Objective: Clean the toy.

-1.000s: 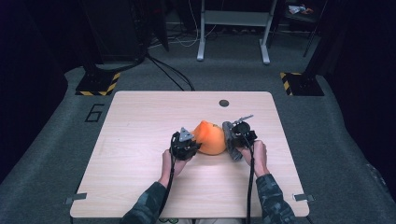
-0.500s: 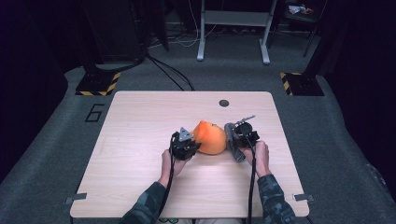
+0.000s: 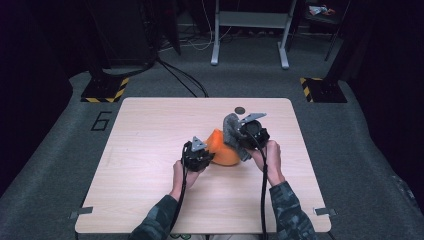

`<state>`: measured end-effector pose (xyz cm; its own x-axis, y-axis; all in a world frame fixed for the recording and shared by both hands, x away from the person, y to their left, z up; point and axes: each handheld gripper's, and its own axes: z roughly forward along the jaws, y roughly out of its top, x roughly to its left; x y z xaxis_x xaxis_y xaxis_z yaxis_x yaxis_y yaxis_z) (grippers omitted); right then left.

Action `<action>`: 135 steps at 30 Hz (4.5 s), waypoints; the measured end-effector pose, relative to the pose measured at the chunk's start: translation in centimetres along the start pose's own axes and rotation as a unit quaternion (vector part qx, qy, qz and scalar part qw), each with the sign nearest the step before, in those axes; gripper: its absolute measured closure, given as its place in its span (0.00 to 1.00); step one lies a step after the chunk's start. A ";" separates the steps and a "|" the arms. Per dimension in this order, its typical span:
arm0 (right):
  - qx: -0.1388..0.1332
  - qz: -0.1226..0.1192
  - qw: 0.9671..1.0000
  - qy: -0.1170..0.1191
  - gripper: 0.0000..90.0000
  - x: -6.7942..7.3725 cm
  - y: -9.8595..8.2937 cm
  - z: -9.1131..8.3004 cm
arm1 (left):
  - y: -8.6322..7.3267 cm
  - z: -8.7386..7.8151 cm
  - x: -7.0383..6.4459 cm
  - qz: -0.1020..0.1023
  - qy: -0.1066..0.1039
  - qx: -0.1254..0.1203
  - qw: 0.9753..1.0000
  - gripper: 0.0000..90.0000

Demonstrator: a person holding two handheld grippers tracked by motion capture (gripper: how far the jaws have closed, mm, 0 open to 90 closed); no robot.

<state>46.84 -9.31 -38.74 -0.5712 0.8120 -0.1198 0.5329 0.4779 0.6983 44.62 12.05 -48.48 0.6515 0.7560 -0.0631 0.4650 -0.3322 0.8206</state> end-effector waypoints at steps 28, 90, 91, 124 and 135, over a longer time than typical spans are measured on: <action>-0.012 0.009 1.000 0.015 0.80 0.7 0.0 2.5 | 0.4 0.8 0.2 0.078 0.023 0.013 0.997 0.82; 0.084 0.081 0.993 0.013 0.79 -2.8 -6.1 5.6 | -0.5 0.0 1.3 -0.063 -0.020 -0.001 0.998 0.87; 0.092 0.086 0.992 0.016 0.79 -2.9 -6.4 6.0 | -0.5 0.0 1.3 -0.063 -0.020 -0.001 0.998 0.87; 0.000 -0.042 0.999 0.032 0.80 3.2 1.9 2.0 | -0.1 -0.1 0.1 -0.016 0.005 0.001 1.000 0.86; 0.014 -0.038 0.999 0.031 0.80 3.0 1.5 2.6 | -0.4 -0.1 0.3 -0.023 -0.004 -0.002 1.000 0.86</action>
<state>47.57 -5.30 -39.90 -0.6474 0.7514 -0.1274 0.5031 0.5469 0.6691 44.62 12.46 -48.76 0.6347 0.7656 -0.1049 0.4916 -0.2952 0.8193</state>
